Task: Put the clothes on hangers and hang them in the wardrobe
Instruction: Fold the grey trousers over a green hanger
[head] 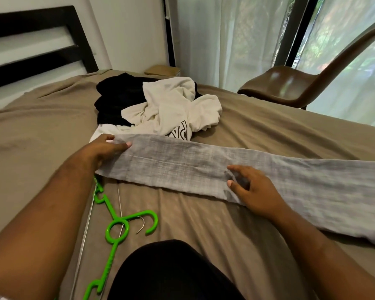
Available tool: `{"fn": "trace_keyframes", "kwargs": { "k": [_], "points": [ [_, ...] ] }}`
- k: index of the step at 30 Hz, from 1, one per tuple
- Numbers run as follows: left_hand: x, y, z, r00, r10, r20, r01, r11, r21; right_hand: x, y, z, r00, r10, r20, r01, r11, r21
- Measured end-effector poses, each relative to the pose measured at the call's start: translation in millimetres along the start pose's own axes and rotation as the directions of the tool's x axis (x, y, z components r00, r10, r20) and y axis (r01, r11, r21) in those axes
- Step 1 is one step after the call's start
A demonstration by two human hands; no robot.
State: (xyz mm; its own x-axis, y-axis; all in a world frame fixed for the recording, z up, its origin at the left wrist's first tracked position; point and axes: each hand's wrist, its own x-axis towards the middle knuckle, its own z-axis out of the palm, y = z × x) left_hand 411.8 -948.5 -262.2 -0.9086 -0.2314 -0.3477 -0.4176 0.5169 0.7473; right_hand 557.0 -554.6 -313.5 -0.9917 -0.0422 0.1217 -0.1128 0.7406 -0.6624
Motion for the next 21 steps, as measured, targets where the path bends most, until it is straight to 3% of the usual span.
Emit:
{"fn": "trace_keyframes", "kwargs": {
  "k": [2,3,4,6,7,8,10,12,21],
  "points": [
    [-4.5,2.4,-9.5,0.973,-0.115,0.201,0.127,0.991,-0.044,-3.2,-2.2,2.9,0.993,-0.077,-0.088,0.073,0.996,-0.046],
    [-8.8,5.3,-13.5,0.961,-0.087,0.264,0.119,0.987,-0.107,-5.0,-4.0,4.3,0.982,-0.128,-0.137,0.118,0.990,-0.078],
    [-9.3,8.1,-17.2,0.966,0.003,0.260,0.058,0.972,-0.227,-5.8,-5.2,5.6,0.971,-0.163,-0.177,0.146,0.983,-0.109],
    [-5.4,11.5,-23.7,0.973,0.199,0.113,-0.119,0.862,-0.493,-5.2,-8.8,6.2,0.964,-0.177,-0.199,0.142,0.974,-0.178],
    [-3.8,9.2,-24.8,0.970,0.239,0.044,-0.177,0.819,-0.546,-3.7,-8.0,6.4,0.975,-0.144,-0.170,0.106,0.970,-0.219],
    [-3.5,5.8,-22.9,0.968,0.252,-0.011,-0.221,0.826,-0.518,-1.4,-4.6,6.6,0.991,-0.082,-0.109,0.050,0.963,-0.266],
    [6.6,-13.1,-15.3,0.967,0.237,-0.097,-0.254,0.938,-0.237,2.6,7.7,10.5,0.995,0.079,0.059,-0.051,0.924,-0.378],
    [12.7,-33.0,-4.3,0.947,0.286,-0.146,-0.284,0.958,0.032,2.7,18.6,16.0,0.983,0.142,0.117,-0.072,0.882,-0.466],
    [-32.2,-50.3,-9.2,0.821,0.465,-0.332,-0.357,0.871,0.337,-0.1,15.3,15.6,0.981,0.161,0.112,-0.088,0.870,-0.486]
  ]
}}
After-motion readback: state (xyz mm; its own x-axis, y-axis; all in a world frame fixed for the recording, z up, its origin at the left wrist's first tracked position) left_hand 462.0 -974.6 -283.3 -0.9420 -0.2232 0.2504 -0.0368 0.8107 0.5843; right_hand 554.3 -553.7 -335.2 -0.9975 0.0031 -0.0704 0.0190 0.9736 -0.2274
